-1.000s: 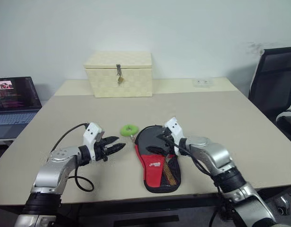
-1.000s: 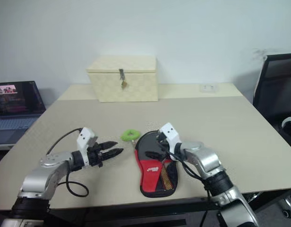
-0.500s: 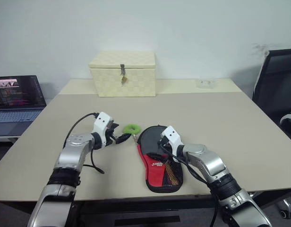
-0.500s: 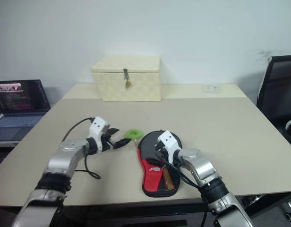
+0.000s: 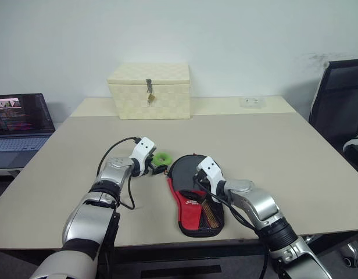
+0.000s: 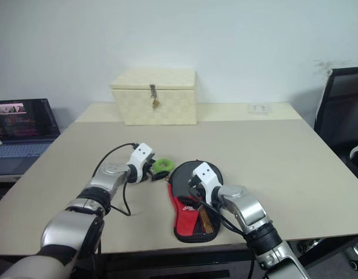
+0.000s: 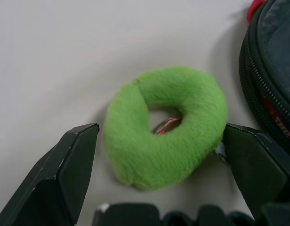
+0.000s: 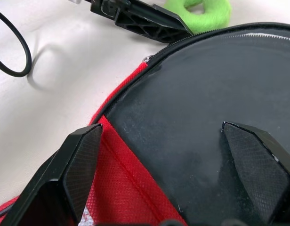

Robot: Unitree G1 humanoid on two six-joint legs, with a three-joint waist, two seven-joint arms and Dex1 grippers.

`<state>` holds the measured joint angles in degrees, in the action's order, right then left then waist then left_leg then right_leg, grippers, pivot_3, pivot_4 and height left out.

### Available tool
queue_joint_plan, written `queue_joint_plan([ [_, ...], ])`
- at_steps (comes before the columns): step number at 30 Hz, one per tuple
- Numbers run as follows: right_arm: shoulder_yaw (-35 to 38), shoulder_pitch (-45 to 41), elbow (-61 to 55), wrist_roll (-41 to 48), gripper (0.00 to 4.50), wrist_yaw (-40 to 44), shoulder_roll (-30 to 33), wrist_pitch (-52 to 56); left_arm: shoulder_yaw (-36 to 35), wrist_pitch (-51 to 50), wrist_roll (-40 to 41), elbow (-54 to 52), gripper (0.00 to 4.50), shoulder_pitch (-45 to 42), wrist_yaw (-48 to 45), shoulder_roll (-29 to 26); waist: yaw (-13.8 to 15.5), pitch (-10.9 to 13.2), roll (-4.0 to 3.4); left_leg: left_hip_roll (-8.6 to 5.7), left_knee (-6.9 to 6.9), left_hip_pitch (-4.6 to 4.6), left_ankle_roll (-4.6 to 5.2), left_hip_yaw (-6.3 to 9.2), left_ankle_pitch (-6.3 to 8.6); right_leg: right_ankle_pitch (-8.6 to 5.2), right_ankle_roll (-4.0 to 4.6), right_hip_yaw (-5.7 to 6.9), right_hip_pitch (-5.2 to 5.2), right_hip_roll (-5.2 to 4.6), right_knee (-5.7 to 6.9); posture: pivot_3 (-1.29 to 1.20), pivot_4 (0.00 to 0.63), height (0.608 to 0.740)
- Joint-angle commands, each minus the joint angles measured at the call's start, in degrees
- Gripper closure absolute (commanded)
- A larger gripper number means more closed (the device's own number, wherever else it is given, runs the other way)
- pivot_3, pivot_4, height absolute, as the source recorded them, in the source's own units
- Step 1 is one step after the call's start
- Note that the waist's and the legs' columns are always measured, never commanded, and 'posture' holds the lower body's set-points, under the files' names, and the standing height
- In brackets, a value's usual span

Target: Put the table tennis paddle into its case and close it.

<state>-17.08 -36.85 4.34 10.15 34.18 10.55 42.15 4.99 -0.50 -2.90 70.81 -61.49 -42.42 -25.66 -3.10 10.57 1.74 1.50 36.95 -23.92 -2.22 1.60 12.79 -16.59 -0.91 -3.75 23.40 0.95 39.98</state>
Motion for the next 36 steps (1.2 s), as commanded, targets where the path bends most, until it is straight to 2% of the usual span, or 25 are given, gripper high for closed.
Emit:
queue_joint_plan([
  [1, 0.6, 0.15, -3.06, -0.18, 0.0, -0.62, 0.19, 0.29, -0.22, 0.46, -1.24, 1.47, 0.38, 0.26, -0.02, 0.69, 0.01, 0.0, 0.0, 0.0, 0.0, 0.0, 0.0, 0.01, 0.0, 0.0, 0.0, 0.01, 0.0, 0.0, 0.0, 0.0, 0.15, 0.74],
  [2, 0.45, 0.09, -3.07, -0.36, 0.0, -0.73, 0.29, 0.07, -0.41, 0.46, -1.21, 1.45, 0.57, 0.53, 0.03, 0.79, 0.01, 0.0, 0.0, 0.0, 0.0, 0.0, 0.0, 0.01, 0.0, 0.0, 0.0, 0.01, 0.0, 0.0, 0.0, 0.0, 0.15, 0.74],
  [11, -1.46, -1.55, -1.42, -3.57, 0.0, -0.55, 0.13, -3.87, -2.25, -0.59, -0.27, 1.25, 3.71, 2.23, 0.41, 0.3, -0.3, 0.0, 0.0, 0.0, 0.01, 0.08, 0.0, -0.03, -0.01, 0.0, 0.0, -0.02, -0.01, 0.04, 0.07, 0.0, 0.15, 0.74],
  [13, -1.48, -2.02, -0.74, -4.14, 0.0, -0.84, -0.35, -4.62, -2.87, -0.76, 0.04, 1.06, 4.26, 2.61, 0.63, 0.15, -0.39, 0.0, 0.01, 0.0, 0.02, 0.11, -0.01, -0.03, -0.01, 0.01, 0.0, -0.03, -0.02, 0.05, 0.09, 0.0, 0.15, 0.74],
  [14, -1.7, -2.4, 0.06, -4.72, 0.0, -0.98, -0.59, -5.26, -3.13, -0.8, 0.13, 0.95, 4.37, 2.74, 0.77, 0.04, -0.42, 0.0, 0.0, 0.0, 0.03, 0.13, -0.01, -0.04, -0.01, 0.01, 0.0, -0.03, -0.02, 0.06, 0.11, 0.0, 0.15, 0.74],
  [25, -4.9, -3.28, 12.4, -9.01, 0.0, -0.13, -2.52, -7.86, -2.42, -0.19, -2.54, 1.25, 4.38, -1.62, 5.42, 0.1, -0.57, -0.04, 0.04, 0.02, 0.04, 0.17, -0.01, -0.01, -0.01, 0.02, 0.01, -0.03, -0.05, 0.08, 0.15, 0.0, 0.15, 0.74],
  [36, -8.61, 2.06, 6.14, -10.17, 0.0, 2.53, 0.77, -3.2, 1.04, 3.18, -10.93, 6.47, 4.38, -12.42, 21.23, 3.37, -0.34, -0.1, 0.13, -0.01, 0.01, 0.13, -0.01, -0.01, -0.01, 0.01, -0.01, -0.02, -0.08, 0.06, 0.06, 0.0, 0.15, 0.74],
])
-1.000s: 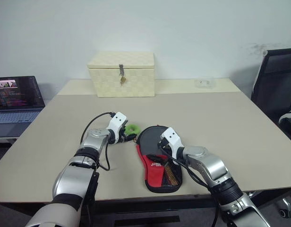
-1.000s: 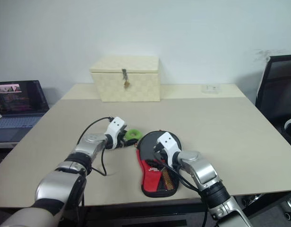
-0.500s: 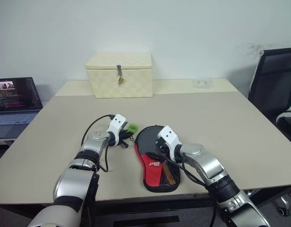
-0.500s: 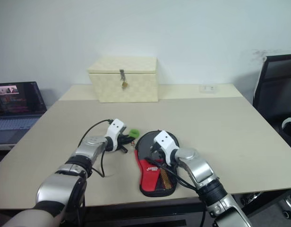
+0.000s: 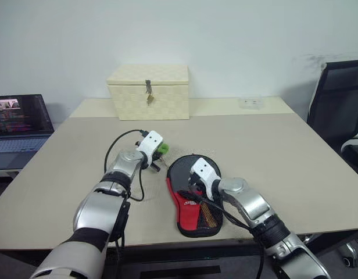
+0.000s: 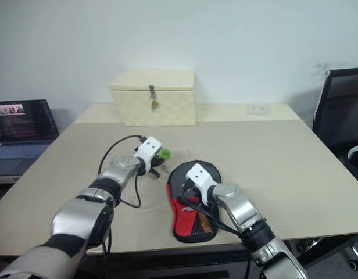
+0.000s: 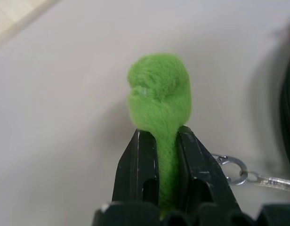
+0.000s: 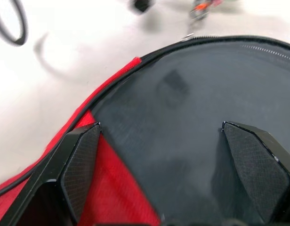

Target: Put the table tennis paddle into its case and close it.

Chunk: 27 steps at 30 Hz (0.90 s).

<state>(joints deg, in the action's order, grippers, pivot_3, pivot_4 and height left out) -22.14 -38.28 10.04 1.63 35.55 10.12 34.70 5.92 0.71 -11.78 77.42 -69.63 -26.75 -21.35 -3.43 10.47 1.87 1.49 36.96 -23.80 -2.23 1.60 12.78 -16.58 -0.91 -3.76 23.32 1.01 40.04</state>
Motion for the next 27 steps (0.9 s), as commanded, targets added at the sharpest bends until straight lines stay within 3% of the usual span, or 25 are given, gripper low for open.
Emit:
queue_joint_plan([
  [1, -3.82, 4.28, -0.49, -1.77, 0.0, 1.2, 1.48, 4.89, 0.71, 2.43, -3.09, 0.06, 4.38, -5.05, 6.73, -0.47, -0.07, 0.0, 0.0, 0.0, 0.0, 0.0, 0.0, 0.01, 0.0, 0.0, 0.0, 0.01, 0.0, 0.0, 0.0, 0.0, 0.15, 0.74],
  [12, -4.71, 14.51, -14.86, -0.53, 0.0, -0.05, 4.46, 15.74, 9.59, 8.6, -15.13, 1.35, 4.38, -9.86, 14.0, 7.74, 0.41, -0.09, 0.1, -0.16, 0.01, 0.01, -0.01, 0.04, 0.0, -0.06, -0.13, 0.04, -0.06, -0.01, -0.04, 0.0, 0.15, 0.74],
  [27, -5.37, 17.52, -19.91, 0.4, 0.0, -2.6, 4.4, 19.6, 24.16, 21.0, -29.94, 1.73, 4.38, -12.64, 18.97, 18.06, 1.56, -0.18, 0.15, -0.35, -0.01, 0.0, -0.01, 0.06, 0.0, -0.16, -0.29, 0.03, -0.09, -0.06, -0.09, 0.0, 0.15, 0.74],
])
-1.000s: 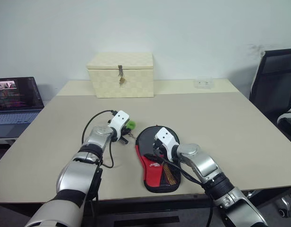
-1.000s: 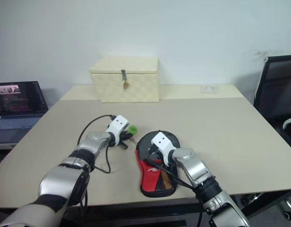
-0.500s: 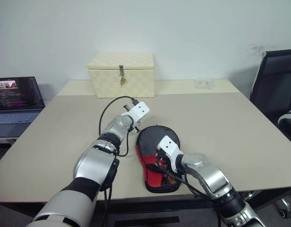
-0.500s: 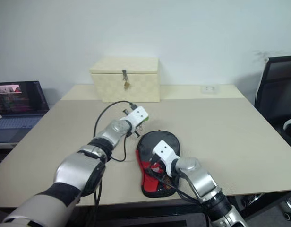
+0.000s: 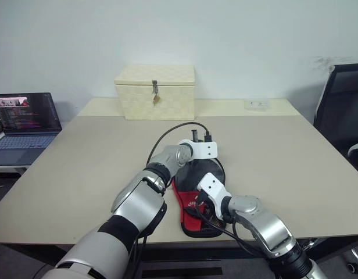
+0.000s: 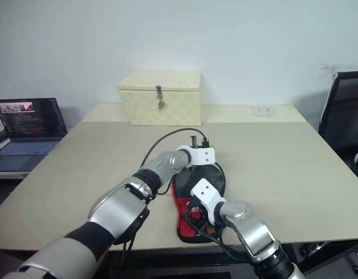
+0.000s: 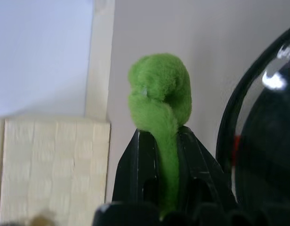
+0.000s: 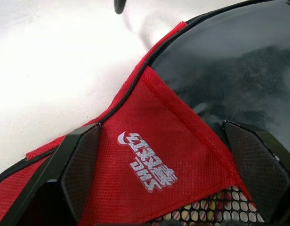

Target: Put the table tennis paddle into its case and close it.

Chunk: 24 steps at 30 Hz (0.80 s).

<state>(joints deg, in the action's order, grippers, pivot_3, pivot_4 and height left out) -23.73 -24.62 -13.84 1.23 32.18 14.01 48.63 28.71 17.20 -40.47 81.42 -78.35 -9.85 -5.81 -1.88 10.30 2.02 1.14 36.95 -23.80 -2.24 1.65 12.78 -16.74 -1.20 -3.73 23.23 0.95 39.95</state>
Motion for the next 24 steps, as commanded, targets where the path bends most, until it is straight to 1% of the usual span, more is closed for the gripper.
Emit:
queue_joint_plan([
  [1, -3.78, 3.89, 3.94, 0.85, 0.0, 0.69, 0.47, 5.71, 1.76, 5.45, -1.55, -2.33, 4.38, -3.95, 2.17, 3.16, 0.03, -0.03, 0.0, -0.01, 0.0, 0.0, 0.0, 0.0, 0.0, -0.01, -0.01, 0.0, -0.01, -0.01, 0.0, 0.0, 0.15, 0.74],
  [6, -3.48, 3.83, 4.3, 0.97, 0.0, 0.47, 0.4, 5.53, 2.48, 9.15, -1.64, -2.6, 4.38, -3.43, 1.08, 5.31, 0.03, -0.04, 0.01, -0.07, 0.0, 0.0, 0.0, 0.03, 0.0, -0.03, -0.05, 0.0, -0.02, -0.04, 0.0, 0.0, 0.15, 0.74],
  [11, -2.92, 3.07, 5.24, 0.97, 0.0, 0.46, 0.3, 5.1, 2.09, 11.3, -1.05, -2.73, 4.38, -2.43, -0.11, 6.23, 0.02, -0.05, 0.01, -0.1, 0.0, 0.01, 0.0, 0.04, 0.0, -0.04, -0.07, 0.0, -0.03, -0.06, 0.01, 0.0, 0.15, 0.74],
  [24, -1.68, -0.57, 10.1, 0.68, 0.0, 0.81, -0.56, 2.72, 0.25, 13.6, 1.95, -2.96, 4.38, 0.46, -4.83, 6.47, -0.06, -0.38, 0.0, -0.12, 0.02, 0.17, 0.01, 0.02, -0.01, -0.03, -0.12, -0.04, -0.14, -0.06, 0.08, 0.0, 0.15, 0.74],
])
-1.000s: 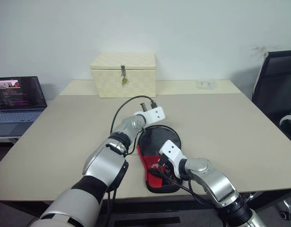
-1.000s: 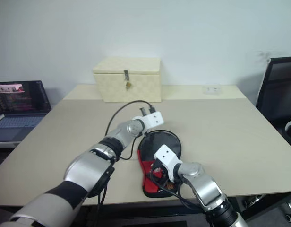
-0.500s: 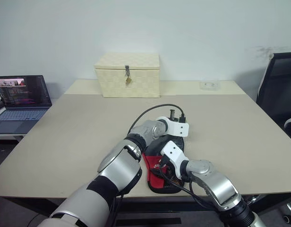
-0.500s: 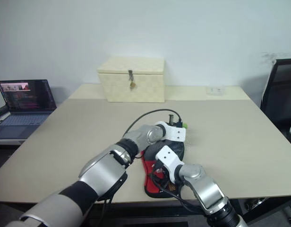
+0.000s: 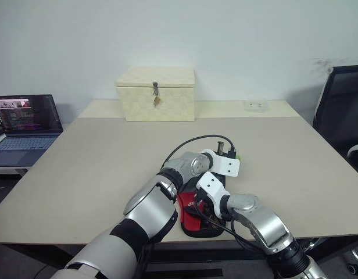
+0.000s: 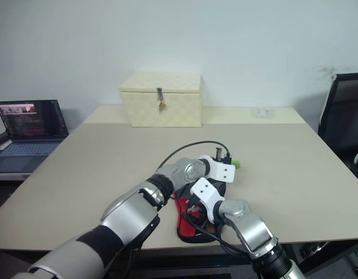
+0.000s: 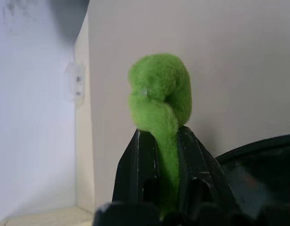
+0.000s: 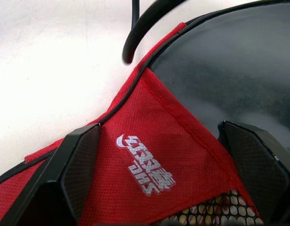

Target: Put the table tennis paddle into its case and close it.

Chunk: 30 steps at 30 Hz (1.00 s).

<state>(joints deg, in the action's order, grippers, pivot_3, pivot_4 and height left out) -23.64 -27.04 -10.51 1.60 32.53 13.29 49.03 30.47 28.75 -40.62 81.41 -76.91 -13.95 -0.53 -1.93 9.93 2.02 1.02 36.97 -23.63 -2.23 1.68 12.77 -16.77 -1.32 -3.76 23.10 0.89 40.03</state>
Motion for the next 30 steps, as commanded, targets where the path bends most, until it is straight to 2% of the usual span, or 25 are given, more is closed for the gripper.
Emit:
queue_joint_plan([
  [1, -1.59, 1.51, 7.1, 0.27, 0.0, 0.4, 0.06, 2.19, -2.01, 1.84, 2.72, -2.92, 4.38, -0.63, -2.01, 1.24, -0.03, -0.01, 0.0, 0.0, 0.0, 0.03, 0.0, -0.02, 0.0, 0.0, -0.01, -0.01, -0.02, 0.0, 0.0, 0.0, 0.15, 0.74],
  [3, -1.18, 0.95, 7.81, 0.29, 0.0, 0.46, 0.08, 1.83, -3.1, 1.19, 3.94, -2.85, 4.38, -0.25, -4.1, 1.39, -0.08, -0.02, 0.01, 0.0, 0.0, 0.09, 0.0, -0.02, 0.0, 0.01, -0.02, -0.02, -0.08, 0.01, 0.01, 0.0, 0.15, 0.74],
  [8, -0.49, 0.37, 8.94, 0.45, 0.0, 0.51, 0.13, 1.36, -5.15, 0.25, 5.98, -3.0, 2.65, -0.35, -6.19, 1.22, -0.17, -0.01, 0.02, 0.0, -0.05, 0.79, 0.01, -0.03, 0.01, -0.01, -0.04, -0.01, -0.86, 0.01, -0.13, 0.0, 0.15, 0.74],
  [13, -0.24, -0.75, 10.09, 0.41, 0.0, 0.45, -0.29, 0.83, -9.91, -3.51, 10.78, -2.95, 0.84, -0.07, -9.32, 0.92, -0.45, -0.01, 0.01, 0.0, -0.01, 0.82, 0.01, -0.04, 0.0, 0.0, -0.07, -0.04, -0.89, 0.01, -0.12, 0.0, 0.15, 0.74],
  [22, 1.94, -5.65, 11.05, 2.18, 0.0, 0.67, -2.24, 1.04, -21.38, -10.62, 22.0, -4.57, 0.84, -1.03, -12.57, -1.03, -1.37, 0.0, 0.02, 0.01, -0.01, 0.81, 0.01, -0.04, -0.01, 0.01, -0.09, -0.07, -0.87, 0.01, -0.1, 0.0, 0.15, 0.74],
  [27, 5.72, -7.6, 4.56, 6.14, 0.0, 1.39, -2.82, 5.5, -27.8, -13.76, 28.7, -6.52, 0.84, -2.26, -17.14, -4.93, -1.42, 0.07, 0.02, 0.01, -0.07, 0.71, 0.01, -0.04, 0.0, 0.01, -0.09, -0.08, -0.77, 0.01, -0.12, 0.0, 0.15, 0.74],
  [30, 10.0, -10.04, -2.12, 10.24, 0.0, 1.54, -3.07, 11.26, -31.34, -15.91, 32.56, -7.9, 0.84, -1.71, -20.27, -9.33, -1.4, 0.14, 0.0, 0.0, -0.1, 0.62, 0.0, -0.01, 0.01, 0.01, -0.09, -0.05, -0.71, -0.01, -0.15, 0.0, 0.15, 0.74],
])
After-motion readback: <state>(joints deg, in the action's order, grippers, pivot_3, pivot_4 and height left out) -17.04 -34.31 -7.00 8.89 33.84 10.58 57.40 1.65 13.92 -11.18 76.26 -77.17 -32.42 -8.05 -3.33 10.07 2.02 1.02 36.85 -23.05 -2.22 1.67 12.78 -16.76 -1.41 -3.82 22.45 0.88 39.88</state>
